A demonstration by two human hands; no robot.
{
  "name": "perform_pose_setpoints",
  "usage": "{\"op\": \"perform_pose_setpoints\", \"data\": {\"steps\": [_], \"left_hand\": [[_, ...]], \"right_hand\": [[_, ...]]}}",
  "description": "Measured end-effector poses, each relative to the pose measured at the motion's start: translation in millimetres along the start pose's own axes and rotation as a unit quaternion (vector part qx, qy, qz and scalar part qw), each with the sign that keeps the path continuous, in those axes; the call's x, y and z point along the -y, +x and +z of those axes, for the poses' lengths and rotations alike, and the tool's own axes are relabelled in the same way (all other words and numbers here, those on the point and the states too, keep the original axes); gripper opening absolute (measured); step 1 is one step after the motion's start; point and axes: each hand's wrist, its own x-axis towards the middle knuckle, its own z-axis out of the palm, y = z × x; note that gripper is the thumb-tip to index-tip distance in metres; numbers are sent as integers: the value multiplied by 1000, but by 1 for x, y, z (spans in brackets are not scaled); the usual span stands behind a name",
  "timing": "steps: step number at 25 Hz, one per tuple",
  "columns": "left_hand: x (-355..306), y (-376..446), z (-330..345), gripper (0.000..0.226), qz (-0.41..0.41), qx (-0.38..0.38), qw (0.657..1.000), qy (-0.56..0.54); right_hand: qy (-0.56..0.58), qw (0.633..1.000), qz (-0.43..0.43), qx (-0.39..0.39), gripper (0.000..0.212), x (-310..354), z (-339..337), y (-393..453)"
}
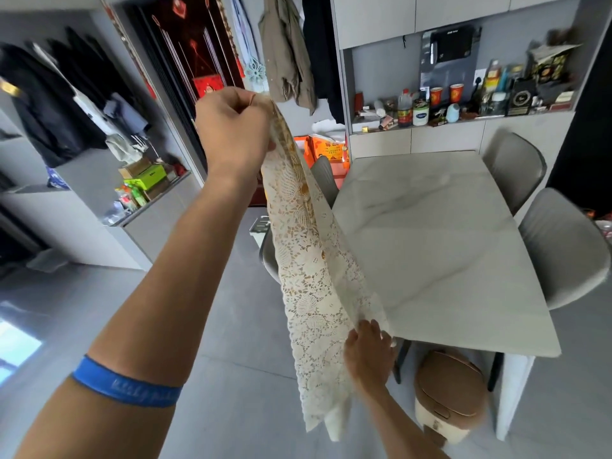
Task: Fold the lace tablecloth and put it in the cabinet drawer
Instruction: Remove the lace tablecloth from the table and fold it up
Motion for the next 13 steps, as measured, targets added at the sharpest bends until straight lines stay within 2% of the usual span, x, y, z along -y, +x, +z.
{"op": "perform_pose_setpoints", "data": {"steps": [6,10,13], "left_hand": [[36,19,-35,14,1,-24,999,31],[109,20,-77,24,-86,-39,991,95],[163,1,-93,24,-152,-38,981,117]], "right_hand": [[72,996,56,6,28,-59,-14,27],[26,997,68,-4,28,-112,-36,53],[-26,998,60,9,19,-145,-49,65]]}}
